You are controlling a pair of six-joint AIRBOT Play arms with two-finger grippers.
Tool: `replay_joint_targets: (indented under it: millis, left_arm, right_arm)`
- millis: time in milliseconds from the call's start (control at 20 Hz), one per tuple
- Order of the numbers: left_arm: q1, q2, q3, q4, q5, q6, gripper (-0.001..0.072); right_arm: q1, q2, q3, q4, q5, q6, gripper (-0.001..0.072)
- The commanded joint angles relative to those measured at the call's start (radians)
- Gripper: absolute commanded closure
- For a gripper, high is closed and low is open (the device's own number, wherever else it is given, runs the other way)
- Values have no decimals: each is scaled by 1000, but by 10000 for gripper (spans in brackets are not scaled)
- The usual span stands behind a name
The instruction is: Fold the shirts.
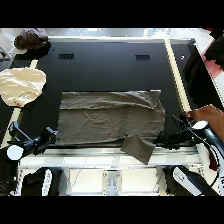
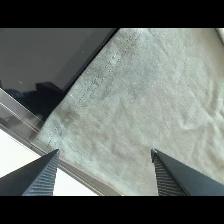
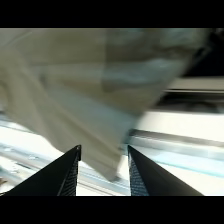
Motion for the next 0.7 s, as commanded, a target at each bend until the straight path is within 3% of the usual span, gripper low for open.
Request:
replay_joint_targets:
  millis: [0,550,600,650]
  left_arm:
    - [1,1,-1,-5,0,-1,83]
    - [1,1,-2,-5,0,-1,83]
    - [1,1,-3,-5,0,-1,83]
    - [1,1,-6,-5,0,-1,83]
  right_arm:
    - [3,0,37,-106,19,69,362]
    - [95,-137,-69,121,-116,33,366]
    - [115,-140,-69,135,-146,33,388]
    - [129,-140,-68,154,-161,33,471]
